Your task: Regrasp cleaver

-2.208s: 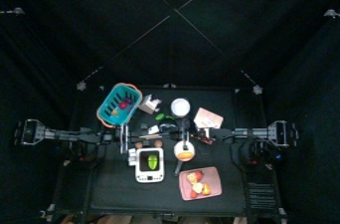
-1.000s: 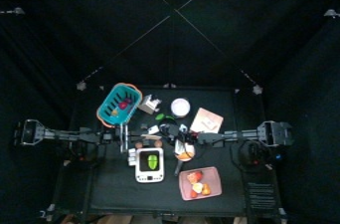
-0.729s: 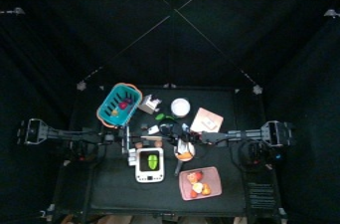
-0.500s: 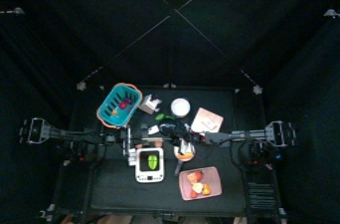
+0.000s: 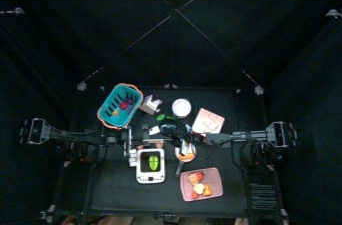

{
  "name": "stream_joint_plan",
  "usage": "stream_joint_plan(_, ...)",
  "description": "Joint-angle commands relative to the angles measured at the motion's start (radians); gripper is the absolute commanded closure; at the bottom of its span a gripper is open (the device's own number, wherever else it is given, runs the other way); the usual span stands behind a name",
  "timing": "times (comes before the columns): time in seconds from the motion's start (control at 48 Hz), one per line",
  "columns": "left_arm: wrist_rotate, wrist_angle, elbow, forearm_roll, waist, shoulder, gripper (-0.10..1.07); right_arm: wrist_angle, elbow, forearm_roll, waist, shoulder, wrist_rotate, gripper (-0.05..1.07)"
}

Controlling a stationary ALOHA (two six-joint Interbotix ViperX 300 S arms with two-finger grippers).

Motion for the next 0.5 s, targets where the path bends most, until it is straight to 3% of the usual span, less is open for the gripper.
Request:
stream_joint_plan(0.0, 0.000, -0.005, -0.015, -0.005, -0.003, 0.000, 0.64, 0.006, -0.014, 0.003, -0.008, -0.020, 0.000, 0.39)
stream_joint_plan(0.125, 0.000, 0.003, -0.012, -0.017, -0.003, 0.000, 0.64, 0.038, -0.021, -0.002, -0.003, -0.020, -0.002, 0.34)
stream_joint_plan(0.479, 0.000, 0.012, -0.011, -0.020, -0.003, 0.006, 0.64, 0.061, -0.049, -0.020, 0.002, -0.020, -0.009, 0.33)
